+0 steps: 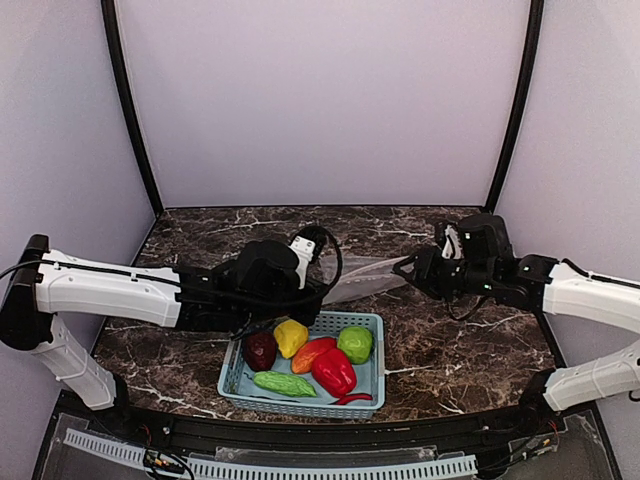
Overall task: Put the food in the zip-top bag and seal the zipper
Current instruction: Pass from the left arm to the right
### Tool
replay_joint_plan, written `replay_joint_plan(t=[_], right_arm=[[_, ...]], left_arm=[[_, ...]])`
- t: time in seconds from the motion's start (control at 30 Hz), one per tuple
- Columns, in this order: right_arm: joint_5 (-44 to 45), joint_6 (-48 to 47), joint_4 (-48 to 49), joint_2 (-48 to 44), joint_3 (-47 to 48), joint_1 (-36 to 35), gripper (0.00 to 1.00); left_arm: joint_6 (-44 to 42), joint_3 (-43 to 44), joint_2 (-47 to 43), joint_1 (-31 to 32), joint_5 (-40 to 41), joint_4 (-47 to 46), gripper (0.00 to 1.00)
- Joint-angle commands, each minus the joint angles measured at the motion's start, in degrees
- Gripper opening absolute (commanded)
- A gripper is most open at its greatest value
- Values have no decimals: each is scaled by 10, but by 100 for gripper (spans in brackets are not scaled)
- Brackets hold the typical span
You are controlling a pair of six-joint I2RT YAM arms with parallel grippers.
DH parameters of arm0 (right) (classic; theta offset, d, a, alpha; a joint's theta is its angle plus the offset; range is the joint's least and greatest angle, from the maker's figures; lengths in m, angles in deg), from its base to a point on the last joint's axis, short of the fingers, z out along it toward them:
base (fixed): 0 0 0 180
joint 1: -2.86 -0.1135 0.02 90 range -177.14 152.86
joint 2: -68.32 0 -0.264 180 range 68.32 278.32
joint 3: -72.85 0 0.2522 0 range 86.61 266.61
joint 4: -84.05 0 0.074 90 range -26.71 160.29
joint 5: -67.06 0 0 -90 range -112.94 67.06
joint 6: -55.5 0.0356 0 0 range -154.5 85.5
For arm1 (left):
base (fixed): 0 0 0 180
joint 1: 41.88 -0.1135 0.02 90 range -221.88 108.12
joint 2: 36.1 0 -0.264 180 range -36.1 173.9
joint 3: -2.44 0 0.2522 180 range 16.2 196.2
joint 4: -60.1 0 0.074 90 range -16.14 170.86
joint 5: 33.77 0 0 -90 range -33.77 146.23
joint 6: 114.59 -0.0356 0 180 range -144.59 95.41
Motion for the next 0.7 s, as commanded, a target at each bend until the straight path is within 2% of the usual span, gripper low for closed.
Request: replay_joint_plan(t=[0.0,0.17,0.23,0.3,0.33,0.43,0.5,0.57,0.67], right_arm=[[15,7,35,10,-2,-5,33],[21,-6,42,23,4,-4,16],[20,-13,45,26,7,-4,7],[15,-22,53,27,7,-5,0],[13,-27,56,28,7,-4,0],[0,-55,71,27,7,-5,0],[-14,-77,75,26,6,-4,0],[-26,-95,86,23,4,-5,0],[-51,-120,105,19,0,-4,0]], left_arm=[[0,-18,-15,3,-21,-25,1],[-29,-19,-19,3,-84,-41,1],[-34,-16,-20,3,-108,-40,7],[-36,-9,-21,3,-132,-38,20],[-36,-5,-20,3,-142,-33,29],[-27,33,-11,1,-145,-8,44],[-16,67,3,-3,-144,15,58],[-6,102,21,-10,-153,44,64],[-2,143,52,-22,-168,57,68]])
